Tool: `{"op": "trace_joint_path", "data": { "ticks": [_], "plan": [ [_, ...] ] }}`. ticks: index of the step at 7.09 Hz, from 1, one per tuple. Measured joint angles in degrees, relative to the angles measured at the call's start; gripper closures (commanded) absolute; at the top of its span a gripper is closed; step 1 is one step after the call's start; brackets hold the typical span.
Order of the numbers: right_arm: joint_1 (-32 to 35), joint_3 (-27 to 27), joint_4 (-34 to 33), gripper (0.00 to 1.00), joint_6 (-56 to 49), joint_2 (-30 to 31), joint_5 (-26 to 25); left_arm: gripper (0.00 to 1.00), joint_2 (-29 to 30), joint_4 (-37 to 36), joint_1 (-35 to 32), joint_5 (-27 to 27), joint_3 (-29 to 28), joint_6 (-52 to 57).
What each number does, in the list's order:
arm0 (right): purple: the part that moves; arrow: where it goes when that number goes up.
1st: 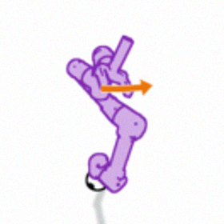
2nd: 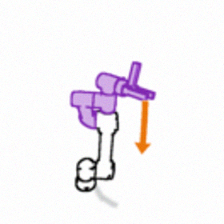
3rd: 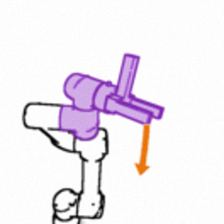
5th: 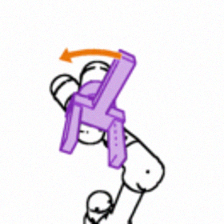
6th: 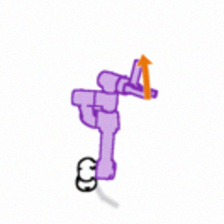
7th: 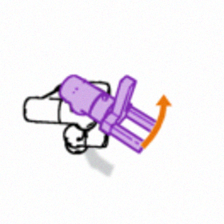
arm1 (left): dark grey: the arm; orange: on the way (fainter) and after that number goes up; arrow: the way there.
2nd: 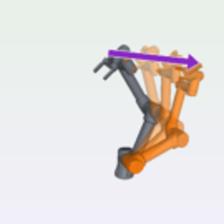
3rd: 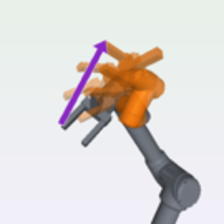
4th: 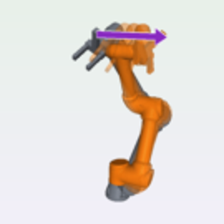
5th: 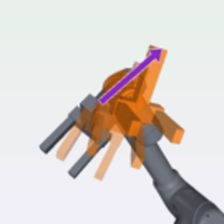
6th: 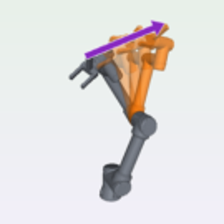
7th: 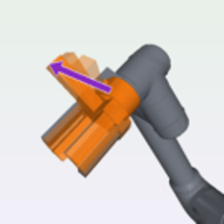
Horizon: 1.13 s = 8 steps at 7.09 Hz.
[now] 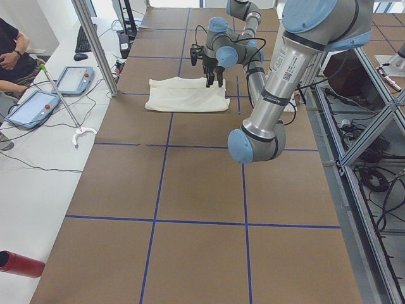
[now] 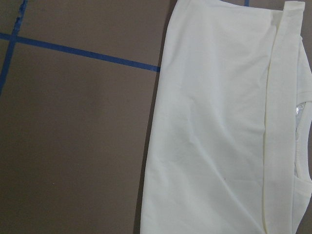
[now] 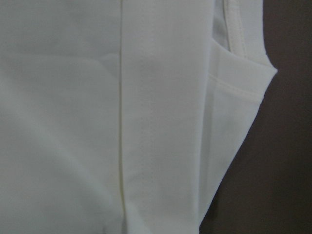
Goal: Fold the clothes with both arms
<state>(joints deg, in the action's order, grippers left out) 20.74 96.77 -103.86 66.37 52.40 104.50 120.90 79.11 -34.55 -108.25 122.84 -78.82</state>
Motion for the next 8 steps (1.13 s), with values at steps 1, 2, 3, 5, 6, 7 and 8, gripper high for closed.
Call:
{"op": "trace_joint_path", "data": {
  "ticks": [1,2,3,5,6,7,8],
  "plan": [
    [0.0,-0.2,-0.1,0.0,0.0,0.2,0.0,0.0,0.0,0.2,0.1,0.0,0.0,-0.2],
    [-0.1,-0.5,-0.2,0.0,0.0,0.4,0.0,0.0,0.1,0.3,0.2,0.0,0.0,-0.3],
    [0.0,-0.7,-0.4,0.0,0.0,0.5,0.0,0.0,0.2,0.3,0.2,0.0,-0.1,-0.4],
    [1.4,-0.6,-2.0,0.0,-0.2,0.8,0.0,0.0,0.4,0.4,0.6,0.0,-0.1,-0.9],
    [2.3,-0.2,-2.9,0.0,-0.5,0.9,0.1,0.0,0.4,0.5,0.9,0.0,-0.2,-1.2],
    [2.7,0.1,-3.4,0.0,-0.7,1.3,0.0,0.0,0.4,0.6,1.3,0.0,-0.3,-1.5],
    [2.9,0.5,-3.4,0.0,-0.7,2.4,-0.1,0.0,0.3,0.7,1.9,0.1,-0.5,-1.7]
  ]
}}
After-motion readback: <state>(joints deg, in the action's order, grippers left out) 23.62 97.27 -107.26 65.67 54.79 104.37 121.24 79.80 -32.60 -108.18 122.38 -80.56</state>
